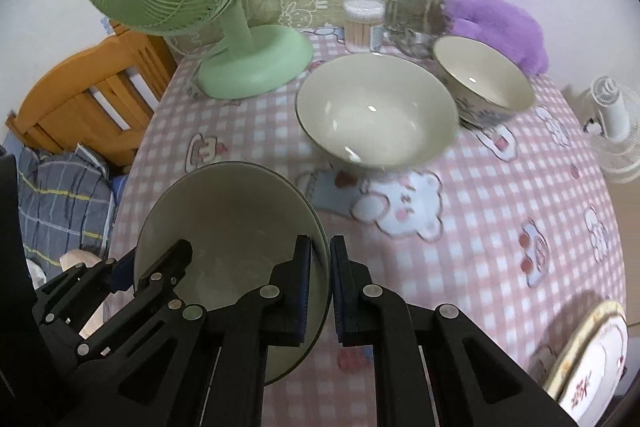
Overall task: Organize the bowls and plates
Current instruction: 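Grasp the rim of the large cream bowl with both grippers, then lift the large cream bowl and carry it toward the other bowls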
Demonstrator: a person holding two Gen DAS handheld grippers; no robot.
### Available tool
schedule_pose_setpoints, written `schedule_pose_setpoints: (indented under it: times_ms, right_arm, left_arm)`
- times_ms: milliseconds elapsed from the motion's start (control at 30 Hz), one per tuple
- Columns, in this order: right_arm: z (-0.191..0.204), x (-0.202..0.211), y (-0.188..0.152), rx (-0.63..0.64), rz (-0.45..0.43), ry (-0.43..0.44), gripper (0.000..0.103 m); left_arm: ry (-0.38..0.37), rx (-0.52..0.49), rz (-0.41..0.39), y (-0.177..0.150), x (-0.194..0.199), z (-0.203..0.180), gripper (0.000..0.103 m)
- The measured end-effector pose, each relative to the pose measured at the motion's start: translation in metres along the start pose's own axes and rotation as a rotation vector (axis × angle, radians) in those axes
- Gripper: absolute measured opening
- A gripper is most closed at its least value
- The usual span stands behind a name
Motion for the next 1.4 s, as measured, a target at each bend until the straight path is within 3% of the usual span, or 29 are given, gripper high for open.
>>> schedule_pose_setpoints:
  times_ms: [233,700,1067,1400]
  right_arm:
    - [-0.025,0.032,-0.032,-0.017,-0.004,-0.013,0.013]
    - [-0.077,0.086,-0.08,0.058,-0.009,0.022,0.013]
    - [-0.12,0.088,-0.116,0.115,0.033,0.05,0.013]
    - [-0.146,0.089,-0.134,0.12,0.061,0.074,0.013]
  left_arm:
    - [-0.006,-0.027,-0.017,-0.026,0.03,-0.028,0.017]
    - [0.018,0.031,0.005,-0.075,0.074,-0.085,0.017]
    - [0.027,0.097,0.05,-0.116,0.078,-0.13,0.017]
    - [0.058,0.088,0.052,-0.129,0.08,-0.153,0.017]
Point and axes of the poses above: each gripper's, at about its wrist camera, not at the fingertips, and x roughly against the way its jaws point, z to its left, y to its top, the point moved 10 cm from there along -x, roughly the way its jaws point, and after that the axes turned 9 degrees about -x, right-handed, at the moved point
